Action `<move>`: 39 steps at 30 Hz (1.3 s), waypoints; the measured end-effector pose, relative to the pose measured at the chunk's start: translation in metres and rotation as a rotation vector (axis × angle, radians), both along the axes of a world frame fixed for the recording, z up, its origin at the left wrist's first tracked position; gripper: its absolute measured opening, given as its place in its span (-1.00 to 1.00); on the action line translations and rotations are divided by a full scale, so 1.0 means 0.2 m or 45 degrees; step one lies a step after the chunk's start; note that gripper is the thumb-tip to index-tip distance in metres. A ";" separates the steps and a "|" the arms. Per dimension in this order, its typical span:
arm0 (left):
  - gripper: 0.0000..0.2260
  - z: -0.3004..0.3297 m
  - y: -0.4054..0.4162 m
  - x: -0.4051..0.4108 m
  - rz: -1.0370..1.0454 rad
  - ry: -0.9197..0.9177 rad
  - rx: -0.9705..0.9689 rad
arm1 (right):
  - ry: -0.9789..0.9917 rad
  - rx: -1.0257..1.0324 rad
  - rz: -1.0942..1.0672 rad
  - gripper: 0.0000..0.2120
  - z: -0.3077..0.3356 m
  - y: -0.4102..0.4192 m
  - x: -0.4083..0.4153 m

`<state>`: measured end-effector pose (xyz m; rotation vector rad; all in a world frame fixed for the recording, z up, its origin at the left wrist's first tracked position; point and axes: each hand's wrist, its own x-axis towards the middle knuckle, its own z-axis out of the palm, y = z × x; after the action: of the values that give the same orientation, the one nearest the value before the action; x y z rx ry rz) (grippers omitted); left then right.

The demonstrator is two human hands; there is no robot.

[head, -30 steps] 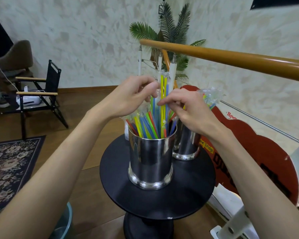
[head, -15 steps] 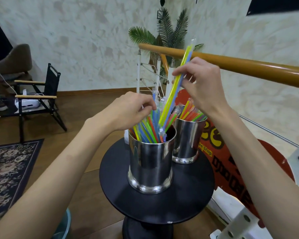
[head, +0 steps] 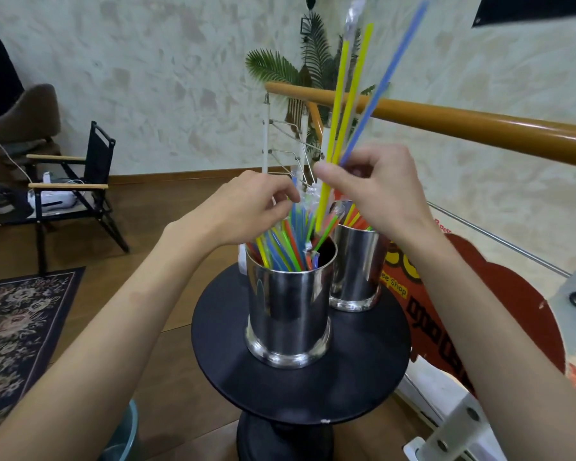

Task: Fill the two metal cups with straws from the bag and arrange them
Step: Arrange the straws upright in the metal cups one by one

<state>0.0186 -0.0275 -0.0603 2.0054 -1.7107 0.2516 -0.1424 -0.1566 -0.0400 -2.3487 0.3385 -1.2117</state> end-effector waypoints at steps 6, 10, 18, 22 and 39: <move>-0.52 0.01 -0.01 -0.02 -0.012 0.164 -0.185 | 0.275 0.058 0.042 -0.87 -0.15 0.03 0.05; -0.27 0.03 -0.01 -0.06 -0.086 0.397 -0.370 | 0.526 0.000 0.076 -0.64 -0.20 0.04 0.09; -0.55 0.01 -0.04 -0.06 -0.081 0.390 -0.538 | 0.742 -0.068 0.144 -0.62 -0.21 0.00 0.08; -0.69 0.01 -0.03 -0.05 -0.071 0.399 -0.514 | 0.798 -0.010 0.266 -0.77 -0.20 -0.04 0.04; -0.70 -0.01 -0.01 -0.05 0.033 0.196 -0.169 | 0.870 -0.045 0.422 -0.86 -0.17 -0.03 -0.04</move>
<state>0.0086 -0.0291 -0.0623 1.8997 -1.5337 0.2081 -0.1504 -0.1623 -0.0732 -2.6528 0.1301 -0.2428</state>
